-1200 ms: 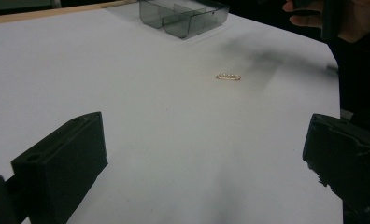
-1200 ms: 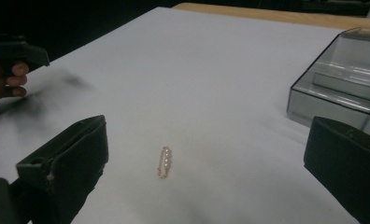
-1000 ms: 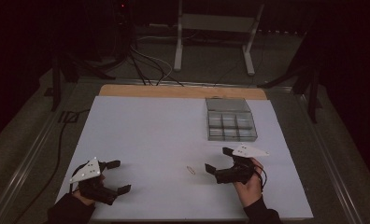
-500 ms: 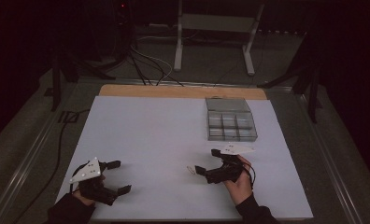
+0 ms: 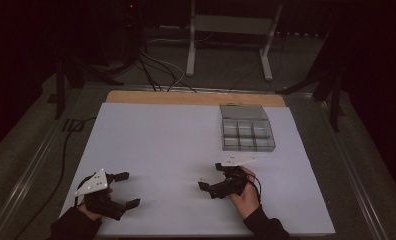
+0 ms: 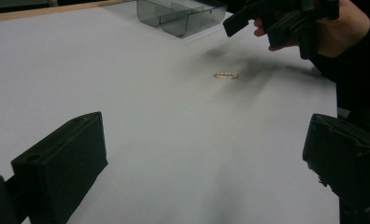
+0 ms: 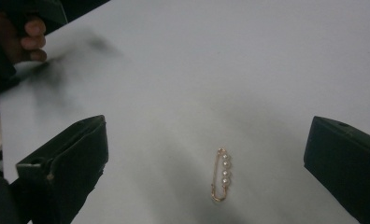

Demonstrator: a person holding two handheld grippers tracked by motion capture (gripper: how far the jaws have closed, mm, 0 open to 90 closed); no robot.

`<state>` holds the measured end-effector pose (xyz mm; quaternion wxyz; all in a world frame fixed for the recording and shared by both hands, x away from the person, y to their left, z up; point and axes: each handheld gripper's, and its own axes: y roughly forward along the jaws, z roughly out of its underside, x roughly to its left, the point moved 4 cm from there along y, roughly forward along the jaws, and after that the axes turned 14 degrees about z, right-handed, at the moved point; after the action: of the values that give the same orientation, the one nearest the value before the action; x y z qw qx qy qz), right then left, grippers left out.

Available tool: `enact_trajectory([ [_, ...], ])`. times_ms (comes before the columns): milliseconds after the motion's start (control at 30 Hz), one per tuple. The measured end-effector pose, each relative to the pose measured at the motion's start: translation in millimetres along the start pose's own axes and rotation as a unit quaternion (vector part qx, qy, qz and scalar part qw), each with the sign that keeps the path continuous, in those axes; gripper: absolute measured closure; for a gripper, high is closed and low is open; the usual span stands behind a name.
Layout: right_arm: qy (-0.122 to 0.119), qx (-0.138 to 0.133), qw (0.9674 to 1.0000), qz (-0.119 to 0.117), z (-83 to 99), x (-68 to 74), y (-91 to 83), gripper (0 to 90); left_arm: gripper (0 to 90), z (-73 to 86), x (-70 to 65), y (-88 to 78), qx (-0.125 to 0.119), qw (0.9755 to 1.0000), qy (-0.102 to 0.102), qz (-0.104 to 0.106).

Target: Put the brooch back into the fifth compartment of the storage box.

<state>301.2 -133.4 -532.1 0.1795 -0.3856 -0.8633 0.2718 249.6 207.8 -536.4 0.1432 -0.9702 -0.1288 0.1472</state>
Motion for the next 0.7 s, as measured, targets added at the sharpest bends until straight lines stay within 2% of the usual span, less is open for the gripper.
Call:
enact_trajectory([
  [100, -0.015, 0.016, 0.9997, 0.003, 1.9, 2.6, 5.5, 0.0, 1.2, 0.5, -0.1, -0.1, 0.002, 1.0, 0.0, 0.0],
  [167, -0.024, 0.02, 0.9995, -0.002, 2.5, 5.5, 7.7, 0.0, 1.1, 0.0, 0.1, -0.3, -0.001, 1.0, 0.0, 0.001],
  [300, -0.013, 0.032, 0.9994, 0.004, 1.8, 6.8, 10.2, 0.0, 1.1, 0.5, 0.2, -0.4, 0.002, 1.0, 0.0, 0.001],
  [433, 0.008, 0.039, 0.9987, 0.032, 0.6, 3.3, 13.1, 0.0, 1.2, 0.5, 0.5, -0.4, 0.001, 1.0, -0.001, 0.001],
  [500, 0.018, 0.044, 0.9975, 0.052, 0.8, 1.7, 13.9, 7.1, 1.2, 0.6, 0.5, -0.4, 0.002, 1.0, -0.001, 0.001],
  [567, 0.023, 0.057, 0.9968, 0.052, 1.8, 1.3, 15.4, 10.3, 1.2, 0.5, 0.7, -0.6, 0.001, 1.0, -0.001, 0.001],
  [633, 0.022, 0.066, 0.9956, 0.062, 3.3, 0.3, 16.3, 19.0, 1.1, 0.8, 0.7, -0.6, 0.002, 1.0, -0.002, 0.001],
  [700, 0.019, 0.079, 0.9948, 0.061, 4.5, 0.6, 17.2, 28.7, 1.2, 0.7, 0.6, -0.7, 0.002, 1.0, -0.001, 0.001],
])
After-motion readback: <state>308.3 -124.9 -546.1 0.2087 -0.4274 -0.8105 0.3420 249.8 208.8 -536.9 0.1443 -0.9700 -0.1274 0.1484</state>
